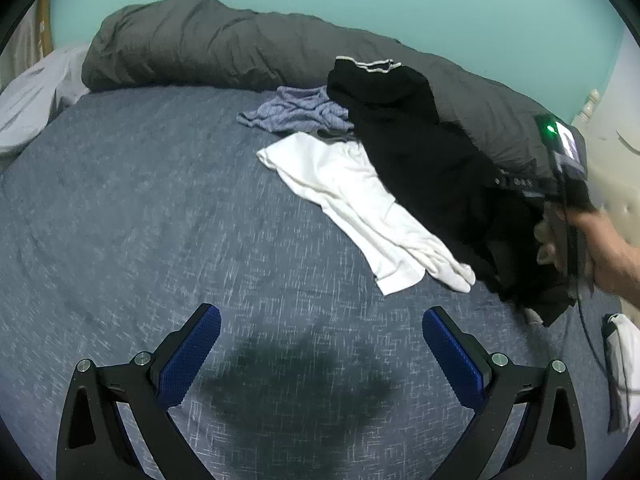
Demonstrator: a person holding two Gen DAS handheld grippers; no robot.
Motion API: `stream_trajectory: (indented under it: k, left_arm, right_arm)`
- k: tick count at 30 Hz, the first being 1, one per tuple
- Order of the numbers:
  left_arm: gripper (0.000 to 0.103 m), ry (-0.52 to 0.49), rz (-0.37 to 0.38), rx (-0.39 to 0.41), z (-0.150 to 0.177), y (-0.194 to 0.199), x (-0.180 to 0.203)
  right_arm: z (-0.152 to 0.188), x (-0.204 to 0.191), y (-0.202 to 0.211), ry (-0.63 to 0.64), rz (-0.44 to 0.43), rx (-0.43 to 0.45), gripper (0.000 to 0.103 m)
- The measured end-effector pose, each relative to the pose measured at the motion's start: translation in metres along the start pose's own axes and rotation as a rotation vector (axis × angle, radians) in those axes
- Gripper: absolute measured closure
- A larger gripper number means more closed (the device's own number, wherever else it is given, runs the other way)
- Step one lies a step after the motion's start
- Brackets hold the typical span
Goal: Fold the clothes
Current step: 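Move the right tool to the black clothes pile and grasp the black pants, then lift the black pants with the right tool and pull them out of the pile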
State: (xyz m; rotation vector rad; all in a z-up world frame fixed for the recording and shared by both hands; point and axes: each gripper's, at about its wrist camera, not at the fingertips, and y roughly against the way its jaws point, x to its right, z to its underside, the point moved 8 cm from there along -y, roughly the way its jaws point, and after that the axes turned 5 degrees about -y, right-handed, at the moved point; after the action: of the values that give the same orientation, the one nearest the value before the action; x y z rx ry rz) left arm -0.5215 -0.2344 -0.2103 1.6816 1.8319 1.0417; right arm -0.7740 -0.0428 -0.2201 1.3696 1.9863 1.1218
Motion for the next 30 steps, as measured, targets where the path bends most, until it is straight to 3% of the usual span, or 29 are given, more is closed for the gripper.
stream_trajectory:
  k: [3, 9, 15, 16, 19, 24, 30]
  left_arm:
    - [0.0, 0.0, 0.011, -0.024, 0.011, -0.006, -0.001]
    - [0.0, 0.023, 0.015, -0.024, 0.021, -0.005, -0.012]
    - [0.0, 0.053, 0.018, -0.026, 0.025, -0.004, -0.025]
    - [0.0, 0.055, 0.017, -0.026, 0.025, -0.004, -0.026]
    - [0.0, 0.067, 0.024, -0.017, 0.023, 0.002, -0.027]
    - [0.0, 0.06, 0.024, 0.009, 0.019, 0.024, -0.026]
    - [0.0, 0.064, 0.027, 0.037, 0.015, 0.057, -0.031]
  right_arm:
    - [-0.01, -0.004, -0.02, 0.05, 0.028, -0.039, 0.003]
    - [-0.015, -0.006, -0.056, 0.069, 0.092, -0.132, 0.023]
    - [-0.02, -0.005, -0.043, 0.064, 0.072, -0.053, 0.07]
    - [-0.024, -0.005, -0.036, 0.068, 0.066, -0.03, 0.083]
    - [-0.038, -0.003, -0.013, 0.033, 0.038, 0.035, 0.098]
    - [-0.081, 0.001, 0.047, -0.037, -0.023, 0.194, 0.099]
    - [-0.136, -0.018, 0.149, -0.008, -0.125, 0.369, 0.099]
